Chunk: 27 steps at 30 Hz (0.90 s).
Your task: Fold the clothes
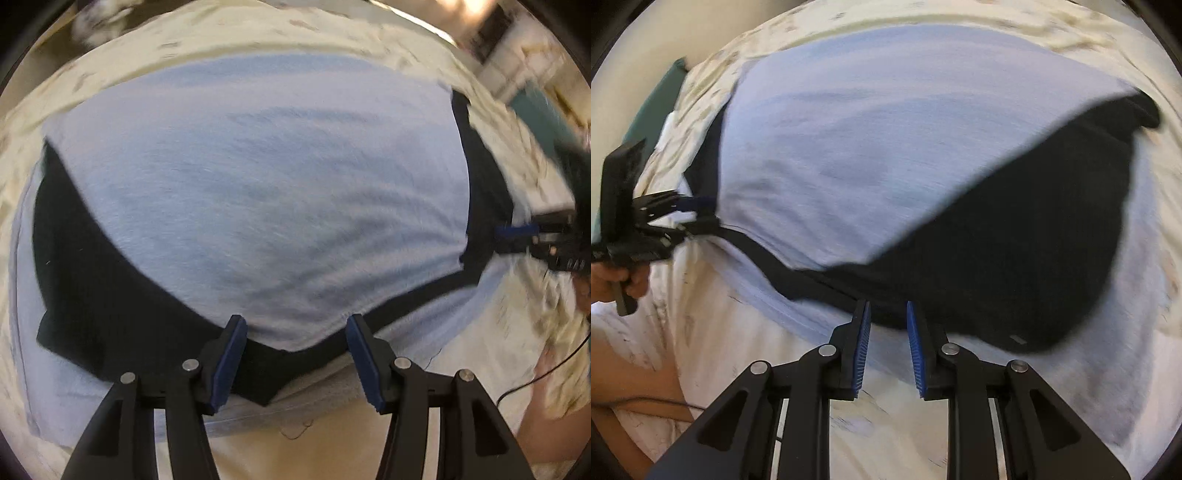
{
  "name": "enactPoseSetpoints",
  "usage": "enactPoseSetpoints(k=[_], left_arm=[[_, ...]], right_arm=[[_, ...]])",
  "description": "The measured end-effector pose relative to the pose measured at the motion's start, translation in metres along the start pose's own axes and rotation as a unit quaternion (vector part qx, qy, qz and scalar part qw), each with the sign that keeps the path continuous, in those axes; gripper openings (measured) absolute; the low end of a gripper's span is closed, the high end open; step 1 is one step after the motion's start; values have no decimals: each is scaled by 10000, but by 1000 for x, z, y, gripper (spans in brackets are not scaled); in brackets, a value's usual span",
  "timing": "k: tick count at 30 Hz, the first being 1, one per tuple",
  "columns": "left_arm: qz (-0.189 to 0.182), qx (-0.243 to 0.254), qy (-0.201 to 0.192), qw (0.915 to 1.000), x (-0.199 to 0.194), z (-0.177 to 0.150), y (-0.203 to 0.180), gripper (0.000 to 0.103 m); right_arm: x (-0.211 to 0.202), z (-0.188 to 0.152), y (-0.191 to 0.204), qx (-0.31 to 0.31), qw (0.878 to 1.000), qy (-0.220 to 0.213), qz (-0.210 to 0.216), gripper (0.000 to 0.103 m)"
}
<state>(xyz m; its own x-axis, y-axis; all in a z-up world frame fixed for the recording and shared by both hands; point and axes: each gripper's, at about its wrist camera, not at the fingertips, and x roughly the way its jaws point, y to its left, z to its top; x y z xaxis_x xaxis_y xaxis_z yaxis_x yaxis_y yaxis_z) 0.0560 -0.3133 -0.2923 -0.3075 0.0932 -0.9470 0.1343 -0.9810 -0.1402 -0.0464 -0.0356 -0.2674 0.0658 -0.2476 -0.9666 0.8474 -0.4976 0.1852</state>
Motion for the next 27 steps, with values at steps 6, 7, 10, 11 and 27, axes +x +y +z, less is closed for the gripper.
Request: enactPoseSetpoints(k=[6,7,10,11,27], left_arm=[[280,1297,468,9900,9,-24,-33,60],[240,1336,430,9898,5,-26,-32,60],[112,1443,310,9890,-9,-31,-29,60],[-70,1251,98,9921,-19,-26,-26,60],[-102,416,579,9974,3,-35,5,65]], right_arm=[[30,8,40,-878,9946,526,-192,25],[30,4,41,-888,9942,581,-158,26],[25,-4,29,-447,9970,630,108,25],[17,-3,29,-365,9982,446,141,25],[39,-9,12,305,9983,457,193,25]])
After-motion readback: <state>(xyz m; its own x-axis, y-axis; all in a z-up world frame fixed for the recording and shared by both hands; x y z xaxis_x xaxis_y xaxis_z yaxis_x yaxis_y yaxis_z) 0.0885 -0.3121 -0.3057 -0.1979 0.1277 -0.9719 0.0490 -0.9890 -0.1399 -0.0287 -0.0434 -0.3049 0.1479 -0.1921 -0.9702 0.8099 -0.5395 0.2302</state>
